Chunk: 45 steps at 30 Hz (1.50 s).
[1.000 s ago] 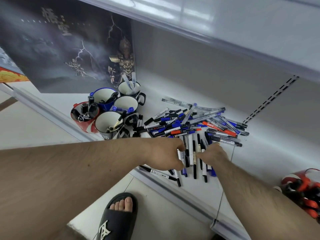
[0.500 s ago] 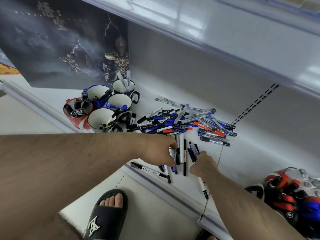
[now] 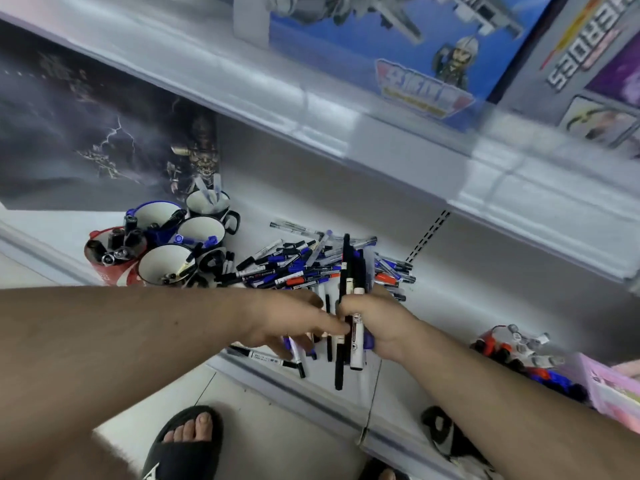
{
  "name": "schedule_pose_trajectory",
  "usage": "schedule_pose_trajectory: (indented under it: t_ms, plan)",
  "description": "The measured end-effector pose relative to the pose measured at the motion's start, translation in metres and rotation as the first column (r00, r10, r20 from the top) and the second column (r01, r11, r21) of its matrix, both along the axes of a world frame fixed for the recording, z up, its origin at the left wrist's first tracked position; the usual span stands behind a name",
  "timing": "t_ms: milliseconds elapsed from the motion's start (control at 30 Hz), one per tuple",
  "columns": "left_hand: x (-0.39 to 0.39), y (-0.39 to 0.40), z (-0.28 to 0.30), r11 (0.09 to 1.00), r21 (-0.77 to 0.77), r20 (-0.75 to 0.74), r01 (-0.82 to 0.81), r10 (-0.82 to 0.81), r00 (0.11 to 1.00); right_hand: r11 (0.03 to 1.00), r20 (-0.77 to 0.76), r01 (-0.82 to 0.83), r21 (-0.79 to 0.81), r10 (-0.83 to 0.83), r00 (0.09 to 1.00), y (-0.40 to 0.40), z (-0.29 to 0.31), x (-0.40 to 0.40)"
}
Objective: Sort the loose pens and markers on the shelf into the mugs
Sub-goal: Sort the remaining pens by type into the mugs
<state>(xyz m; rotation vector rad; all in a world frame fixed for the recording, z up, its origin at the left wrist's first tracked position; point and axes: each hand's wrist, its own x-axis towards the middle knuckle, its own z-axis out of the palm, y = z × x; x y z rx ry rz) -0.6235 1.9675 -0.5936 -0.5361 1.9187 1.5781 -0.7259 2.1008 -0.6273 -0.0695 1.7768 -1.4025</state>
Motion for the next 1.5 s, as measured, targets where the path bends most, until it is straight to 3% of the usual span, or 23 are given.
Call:
schedule_pose_trajectory:
  t_ms: [133,233,467,600,700,867,1033,1200,1500]
  plan:
    - [0.001,0.023,0.018,0.913,0.390,0.016,-0.118,0.121,0.993,0.986,0.086,0.112,-0.125,-0.102,0.991,-0.002,0.038,0.027]
    - [0.004,0.040,0.031,0.829,0.526,0.041,-0.190,0.198,0.979,0.982,0.077,0.148,-0.117,-0.139,0.987,0.009,0.064,0.043]
    - [0.014,0.078,0.048,0.918,0.377,-0.065,-0.120,0.155,0.986,0.987,-0.297,-0.043,-0.157,-0.006,0.955,0.050,0.087,0.058]
    - [0.020,0.080,0.051,0.950,0.293,-0.163,-0.104,0.157,0.974,0.985,-0.401,-0.146,-0.095,0.097,0.911,0.060,0.095,0.065]
    - [0.022,0.074,0.055,0.968,0.233,-0.242,-0.091,0.148,0.959,0.981,-0.403,-0.151,-0.117,0.092,0.911,0.058,0.103,0.066]
    - [0.026,0.063,0.063,0.959,0.279,-0.277,-0.047,0.127,0.953,0.986,-0.367,-0.118,-0.122,0.065,0.928,0.059,0.103,0.060]
    - [0.029,0.060,0.063,0.950,0.311,-0.265,-0.039,0.126,0.956,0.996,-0.343,-0.087,-0.029,0.072,0.937,0.058,0.096,0.056]
    - [0.027,0.059,0.048,0.936,0.329,-0.185,-0.125,0.194,0.963,0.995,-0.199,-0.102,0.010,0.102,0.975,0.059,0.101,0.052]
    - [0.000,0.089,0.028,0.956,0.269,-0.123,-0.118,0.156,0.980,0.989,-0.390,0.074,0.124,-0.020,0.921,0.100,0.091,0.038]
